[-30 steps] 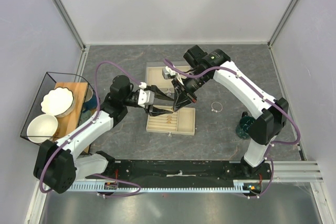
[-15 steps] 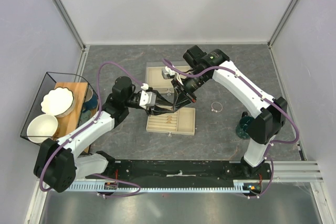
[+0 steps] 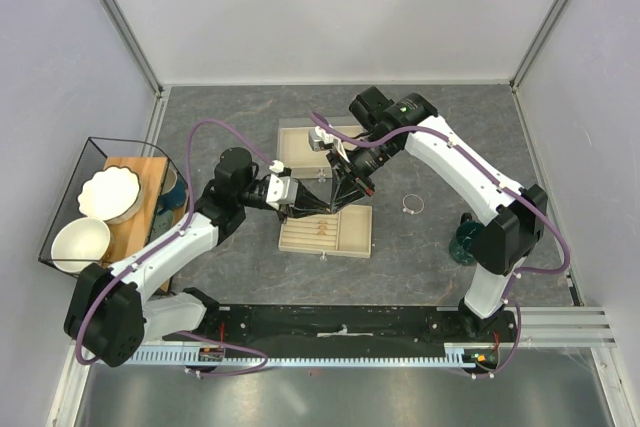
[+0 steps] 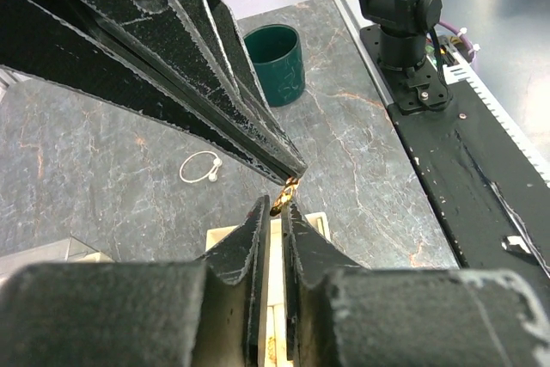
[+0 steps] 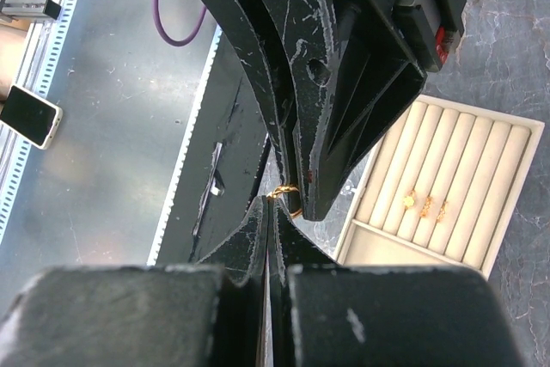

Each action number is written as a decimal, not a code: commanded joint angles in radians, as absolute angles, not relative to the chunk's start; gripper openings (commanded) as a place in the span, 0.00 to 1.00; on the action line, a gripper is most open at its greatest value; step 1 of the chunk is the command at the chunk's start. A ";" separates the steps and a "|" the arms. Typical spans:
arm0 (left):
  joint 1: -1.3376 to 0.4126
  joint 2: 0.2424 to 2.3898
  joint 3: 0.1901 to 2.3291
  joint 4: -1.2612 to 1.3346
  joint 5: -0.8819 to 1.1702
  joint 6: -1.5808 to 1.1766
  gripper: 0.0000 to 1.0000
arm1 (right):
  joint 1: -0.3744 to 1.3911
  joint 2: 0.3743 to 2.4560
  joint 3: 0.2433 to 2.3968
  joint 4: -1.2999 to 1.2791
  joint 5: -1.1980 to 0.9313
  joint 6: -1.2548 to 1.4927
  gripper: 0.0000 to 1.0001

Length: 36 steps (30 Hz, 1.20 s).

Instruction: Organize the mixed jewelry

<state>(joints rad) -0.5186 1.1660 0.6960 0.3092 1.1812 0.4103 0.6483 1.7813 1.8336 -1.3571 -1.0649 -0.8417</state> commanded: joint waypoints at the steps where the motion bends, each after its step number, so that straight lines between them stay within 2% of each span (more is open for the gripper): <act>1: -0.522 1.147 0.701 0.347 1.183 0.416 0.11 | 0.655 1.773 1.855 -1.457 -1.106 -0.862 0.00; 5: -0.522 1.150 0.709 0.347 1.183 0.408 0.05 | 0.653 1.773 1.848 -1.457 -1.101 -0.867 0.01; 8: -0.522 1.150 0.715 0.347 1.178 0.400 0.02 | 0.653 1.773 1.841 -1.457 -1.097 -0.867 0.06; 11: -0.522 1.149 0.721 0.347 1.167 0.391 0.02 | 0.653 1.773 1.835 -1.456 -1.092 -0.864 0.19; 12: -0.523 1.150 0.722 0.347 1.161 0.388 0.01 | 0.653 1.773 1.835 -1.456 -1.091 -0.861 0.27; 14: -0.522 1.150 0.726 0.344 1.155 0.382 0.02 | 0.655 1.773 1.835 -1.451 -1.074 -0.854 0.32; 15: -0.522 1.152 0.726 0.339 1.149 0.382 0.02 | 0.655 1.767 1.836 -1.447 -1.066 -0.839 0.48; 16: -0.522 1.152 0.732 0.333 1.144 0.382 0.02 | 0.655 1.766 1.839 -1.436 -1.054 -0.824 0.55; 18: -0.523 1.151 0.736 0.310 1.132 0.385 0.02 | 0.655 1.750 1.835 -1.399 -1.023 -0.796 0.62; 22: -0.522 1.152 0.745 0.281 1.098 0.380 0.02 | 0.657 1.700 1.806 -1.289 -0.954 -0.657 0.62; 27: -0.522 1.155 0.762 0.262 1.043 0.290 0.02 | 0.676 1.625 1.726 -1.085 -0.716 -0.497 0.51; 29: -0.522 1.157 0.787 0.219 1.023 0.272 0.02 | 0.686 1.608 1.698 -1.030 -0.667 -0.454 0.50; 36: -0.522 1.190 0.839 0.109 0.931 0.239 0.02 | 0.703 1.569 1.690 -0.977 -0.572 -0.411 0.46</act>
<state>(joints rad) -0.5186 1.1698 0.7853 0.1730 0.9943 0.2901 0.6930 1.6146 1.6924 -1.0641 -0.6556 -0.4747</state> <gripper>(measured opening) 0.087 0.482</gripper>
